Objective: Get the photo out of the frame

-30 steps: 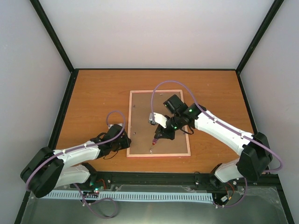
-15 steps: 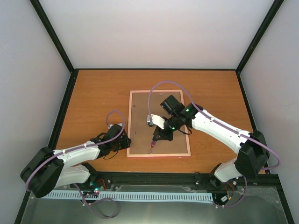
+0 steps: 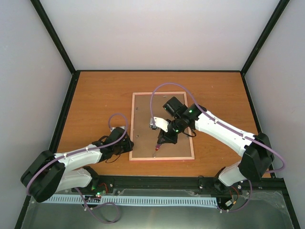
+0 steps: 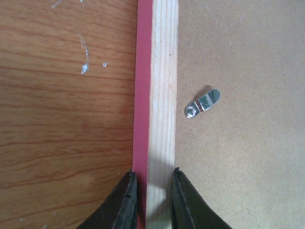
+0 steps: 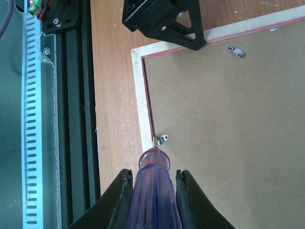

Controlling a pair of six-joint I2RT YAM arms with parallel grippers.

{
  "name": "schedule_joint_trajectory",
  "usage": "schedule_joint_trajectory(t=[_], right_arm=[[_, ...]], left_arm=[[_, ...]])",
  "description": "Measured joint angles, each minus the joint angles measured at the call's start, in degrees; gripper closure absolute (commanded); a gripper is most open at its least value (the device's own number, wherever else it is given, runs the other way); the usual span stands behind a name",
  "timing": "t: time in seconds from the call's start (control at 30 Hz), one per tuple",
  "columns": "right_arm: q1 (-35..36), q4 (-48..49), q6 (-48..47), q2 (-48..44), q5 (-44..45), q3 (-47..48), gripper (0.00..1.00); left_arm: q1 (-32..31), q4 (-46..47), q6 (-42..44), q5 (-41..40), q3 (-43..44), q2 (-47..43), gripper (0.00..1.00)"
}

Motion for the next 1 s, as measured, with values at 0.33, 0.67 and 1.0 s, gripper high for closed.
schedule_joint_trajectory(t=[0.33, 0.67, 1.0], right_arm=[[0.5, -2.6, 0.9, 1.3, 5.5, 3.6, 0.97], [0.4, -4.3, 0.9, 2.4, 10.0, 6.6, 0.97], [0.4, -7.1, -0.5, 2.4, 3.1, 6.5, 0.97]], left_arm=[[0.0, 0.3, 0.0, 0.0, -0.2, -0.2, 0.99], [0.0, 0.5, 0.0, 0.0, -0.4, -0.3, 0.99], [0.0, 0.5, 0.0, 0.0, -0.5, -0.4, 0.99]])
